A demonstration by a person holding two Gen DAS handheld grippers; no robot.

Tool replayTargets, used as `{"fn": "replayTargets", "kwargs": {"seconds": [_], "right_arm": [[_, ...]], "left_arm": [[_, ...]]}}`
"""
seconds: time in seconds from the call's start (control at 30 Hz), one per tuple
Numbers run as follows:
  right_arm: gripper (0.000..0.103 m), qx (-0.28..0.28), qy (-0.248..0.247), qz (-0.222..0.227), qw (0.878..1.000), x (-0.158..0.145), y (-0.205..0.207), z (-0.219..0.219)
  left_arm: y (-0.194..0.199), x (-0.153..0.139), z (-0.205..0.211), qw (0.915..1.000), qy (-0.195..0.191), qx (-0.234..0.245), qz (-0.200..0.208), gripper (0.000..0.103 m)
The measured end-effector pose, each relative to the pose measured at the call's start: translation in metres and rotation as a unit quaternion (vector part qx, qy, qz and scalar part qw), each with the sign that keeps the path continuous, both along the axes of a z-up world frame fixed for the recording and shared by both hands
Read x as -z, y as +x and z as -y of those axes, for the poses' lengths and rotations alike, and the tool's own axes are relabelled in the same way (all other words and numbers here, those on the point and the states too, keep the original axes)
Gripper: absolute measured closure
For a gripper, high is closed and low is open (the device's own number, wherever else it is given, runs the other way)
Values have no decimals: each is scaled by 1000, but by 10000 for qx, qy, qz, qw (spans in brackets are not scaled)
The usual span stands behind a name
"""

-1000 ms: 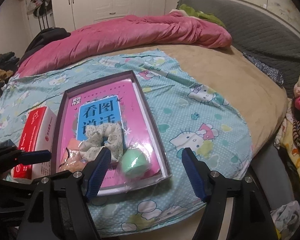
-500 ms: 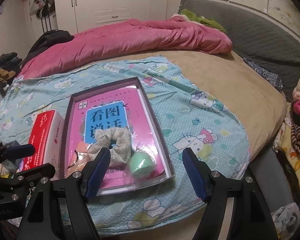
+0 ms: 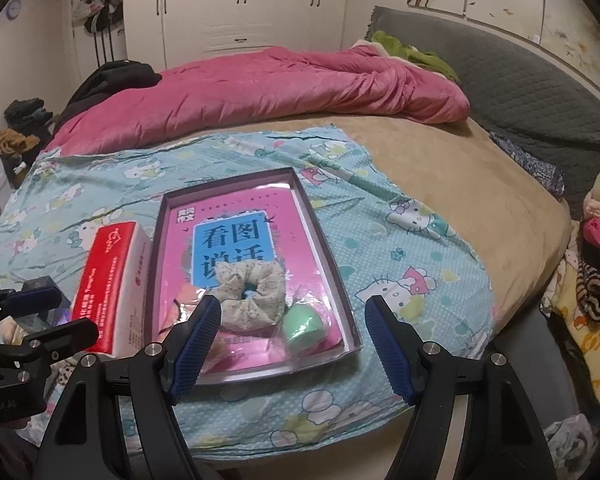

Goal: Organize soft objects
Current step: 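Move both open tools back from the book box over the pile of items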

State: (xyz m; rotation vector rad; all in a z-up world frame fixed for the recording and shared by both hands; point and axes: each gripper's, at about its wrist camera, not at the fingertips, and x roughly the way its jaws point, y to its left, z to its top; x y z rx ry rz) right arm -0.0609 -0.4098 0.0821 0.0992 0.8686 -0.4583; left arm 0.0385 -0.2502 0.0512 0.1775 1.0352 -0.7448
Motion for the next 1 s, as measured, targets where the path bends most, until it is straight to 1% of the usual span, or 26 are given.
{"fn": "replayTargets", "kwargs": {"seconds": [0.27,0.53,0.83,1.0], "right_arm": [[27,-195,-118,103,9997,-16,1,-24],[27,-365,-229,209,9989,-31,2,-48],[27,-641,-292,359,9969,-47,4,-76],[27,-827,-296,444,9951,-52,7,-89]], "left_arm": [[-1,-15,-26,9997,-127,-217,72,38],[-2,-30,-62,9985,-207,-473,173,38],[6,-48,-110,9947,-269,-953,285,38],[9,-56,-141,9913,-232,-1235,381,38]]}}
